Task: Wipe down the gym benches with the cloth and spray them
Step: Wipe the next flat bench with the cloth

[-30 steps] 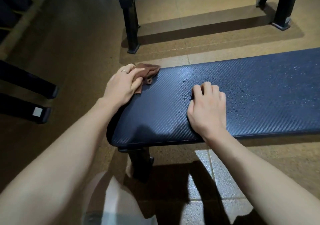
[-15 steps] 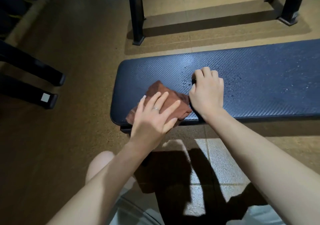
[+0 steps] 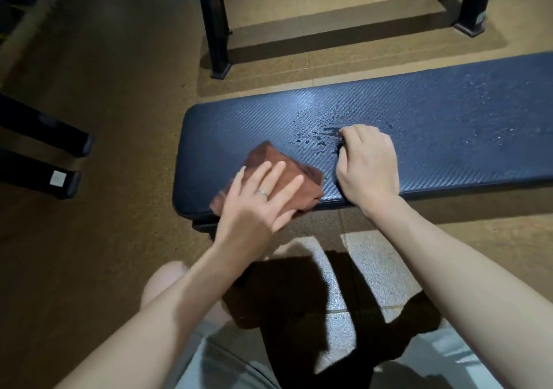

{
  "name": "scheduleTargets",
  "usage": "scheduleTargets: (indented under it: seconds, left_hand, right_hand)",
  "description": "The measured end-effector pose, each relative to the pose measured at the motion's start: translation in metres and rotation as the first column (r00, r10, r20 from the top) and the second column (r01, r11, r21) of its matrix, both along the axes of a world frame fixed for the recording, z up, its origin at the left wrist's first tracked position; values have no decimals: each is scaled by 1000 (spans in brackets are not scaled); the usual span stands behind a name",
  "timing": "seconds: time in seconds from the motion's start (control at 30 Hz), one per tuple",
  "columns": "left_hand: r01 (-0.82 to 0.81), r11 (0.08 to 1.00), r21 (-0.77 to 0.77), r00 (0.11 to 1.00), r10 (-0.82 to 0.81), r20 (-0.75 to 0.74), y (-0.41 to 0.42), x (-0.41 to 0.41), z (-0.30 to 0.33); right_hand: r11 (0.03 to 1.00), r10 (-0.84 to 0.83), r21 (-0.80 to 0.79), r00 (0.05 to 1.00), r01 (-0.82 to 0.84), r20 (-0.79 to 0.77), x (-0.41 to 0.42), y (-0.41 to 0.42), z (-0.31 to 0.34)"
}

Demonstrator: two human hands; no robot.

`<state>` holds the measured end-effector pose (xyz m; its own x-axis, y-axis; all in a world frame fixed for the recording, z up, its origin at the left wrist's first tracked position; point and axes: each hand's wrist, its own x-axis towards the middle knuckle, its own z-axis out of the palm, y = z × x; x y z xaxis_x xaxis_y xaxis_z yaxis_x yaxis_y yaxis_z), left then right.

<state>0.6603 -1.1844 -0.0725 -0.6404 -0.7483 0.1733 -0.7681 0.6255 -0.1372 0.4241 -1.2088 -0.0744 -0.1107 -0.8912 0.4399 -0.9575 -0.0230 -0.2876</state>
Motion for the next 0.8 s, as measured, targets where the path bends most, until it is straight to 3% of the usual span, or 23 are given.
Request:
scheduleTargets:
  seconds: [0.13,0.23,0.4,0.5,0.7,0.8]
  left_hand:
    - [51,998,40,999,-50,-18,-13,-47,-1]
    - [98,991,95,995,-98,-3,-8,-13,6]
    - [-70,980,184,997,67,25,-7,46,23]
    - [-150,966,211,988,156,-14,-15,8,23]
    - [-117,956,269,988,138,-62,-62,-111,20]
    - [-71,952,298,993,96,-72,-58,-104,23]
  right_hand:
    - [997,-59,43,997,56,56,-10,-3,3]
    - [985,-106,125,991,115,-75,-43,2,6]
    - [979,-169,112,985,171,-29,-83,18,1]
    - [975,-188,117,982,188,-17,-76,14,1]
    - [973,-207,105,978,207,-5,-80,15,0]
    - [976,-192,109,981,190,4,-80,17,2]
